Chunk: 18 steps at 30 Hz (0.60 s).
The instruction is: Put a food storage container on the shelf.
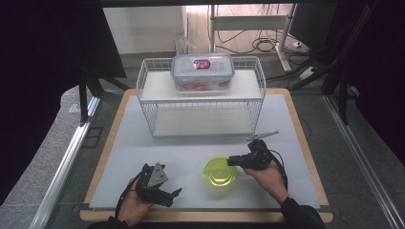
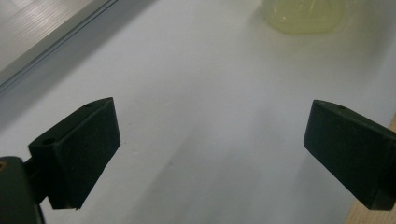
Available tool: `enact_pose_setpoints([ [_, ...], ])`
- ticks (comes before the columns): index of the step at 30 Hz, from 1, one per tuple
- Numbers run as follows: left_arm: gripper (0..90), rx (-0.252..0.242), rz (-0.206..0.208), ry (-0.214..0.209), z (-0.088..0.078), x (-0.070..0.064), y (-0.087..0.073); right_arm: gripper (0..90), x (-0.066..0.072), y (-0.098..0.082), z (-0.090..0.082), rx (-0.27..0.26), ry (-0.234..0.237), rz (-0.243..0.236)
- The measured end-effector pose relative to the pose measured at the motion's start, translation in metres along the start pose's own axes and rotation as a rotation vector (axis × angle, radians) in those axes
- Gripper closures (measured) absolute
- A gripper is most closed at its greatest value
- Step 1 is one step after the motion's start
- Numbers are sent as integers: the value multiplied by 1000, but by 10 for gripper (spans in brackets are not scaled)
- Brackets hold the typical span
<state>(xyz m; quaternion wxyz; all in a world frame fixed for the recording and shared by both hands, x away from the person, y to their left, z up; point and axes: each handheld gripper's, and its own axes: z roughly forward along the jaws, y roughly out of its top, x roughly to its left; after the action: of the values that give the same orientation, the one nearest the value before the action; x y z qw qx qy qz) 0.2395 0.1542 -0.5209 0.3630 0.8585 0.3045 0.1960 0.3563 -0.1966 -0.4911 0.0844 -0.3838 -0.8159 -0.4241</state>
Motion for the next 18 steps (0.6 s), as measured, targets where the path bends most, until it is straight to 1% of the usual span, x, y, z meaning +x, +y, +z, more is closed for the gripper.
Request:
enact_pose_setpoints([
  [2, 36, 0, 0, 0, 0, 0, 0, 799, -2, 0, 0, -1, 44, 28],
  [4, 36, 1, 1, 0, 0, 0, 0, 804, -1, 1, 1, 5, 51, 38],
  [5, 37, 0, 1, 1, 0, 0, 0, 806, -1, 1, 0, 5, 63, 46],
  [6, 36, 0, 1, 1, 0, 0, 0, 810, -1, 1, 0, 3, 86, 61],
  [7, 36, 0, 0, 1, 0, 0, 0, 812, -1, 1, 0, -2, 91, 65],
  [12, 37, -1, 1, 3, 0, 0, 0, 832, -1, 3, -6, -39, 161, 117],
  [14, 36, 0, 2, 3, 0, 0, 0, 834, 0, 4, -9, -46, 152, 109],
  [17, 36, 1, 3, 3, 0, 0, 0, 839, -1, 5, -11, -56, 166, 121],
  [18, 37, 2, 2, 3, 0, -1, 0, 841, -2, 4, -12, -66, 179, 129],
])
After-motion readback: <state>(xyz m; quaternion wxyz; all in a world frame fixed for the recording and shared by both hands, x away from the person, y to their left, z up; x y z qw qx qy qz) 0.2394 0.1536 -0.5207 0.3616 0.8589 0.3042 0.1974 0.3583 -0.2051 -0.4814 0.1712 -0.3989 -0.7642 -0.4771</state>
